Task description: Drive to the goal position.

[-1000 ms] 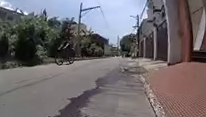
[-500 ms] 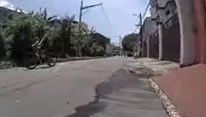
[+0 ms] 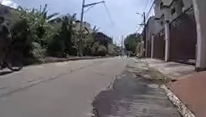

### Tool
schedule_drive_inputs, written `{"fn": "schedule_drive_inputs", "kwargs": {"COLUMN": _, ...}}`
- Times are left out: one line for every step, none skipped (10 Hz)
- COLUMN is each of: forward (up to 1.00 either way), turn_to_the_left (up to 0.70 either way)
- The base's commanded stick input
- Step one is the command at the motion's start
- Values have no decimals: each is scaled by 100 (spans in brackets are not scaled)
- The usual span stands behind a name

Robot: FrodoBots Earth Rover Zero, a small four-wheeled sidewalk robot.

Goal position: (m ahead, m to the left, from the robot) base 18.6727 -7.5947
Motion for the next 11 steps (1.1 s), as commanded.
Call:
{"fn": "schedule_drive_inputs", "kwargs": {"forward": 100, "turn_to_the_left": -3}}
{"fn": "schedule_drive_inputs", "kwargs": {"forward": 100, "turn_to_the_left": -4}}
{"fn": "schedule_drive_inputs", "kwargs": {"forward": 100, "turn_to_the_left": -4}}
{"fn": "schedule_drive_inputs", "kwargs": {"forward": 100, "turn_to_the_left": -4}}
{"fn": "schedule_drive_inputs", "kwargs": {"forward": 100, "turn_to_the_left": -4}}
{"fn": "schedule_drive_inputs", "kwargs": {"forward": 100, "turn_to_the_left": -6}}
{"fn": "schedule_drive_inputs", "kwargs": {"forward": 100, "turn_to_the_left": -13}}
{"fn": "schedule_drive_inputs", "kwargs": {"forward": 100, "turn_to_the_left": -24}}
{"fn": "schedule_drive_inputs", "kwargs": {"forward": 100, "turn_to_the_left": -32}}
{"fn": "schedule_drive_inputs", "kwargs": {"forward": 100, "turn_to_the_left": -37}}
{"fn": "schedule_drive_inputs", "kwargs": {"forward": 100, "turn_to_the_left": -40}}
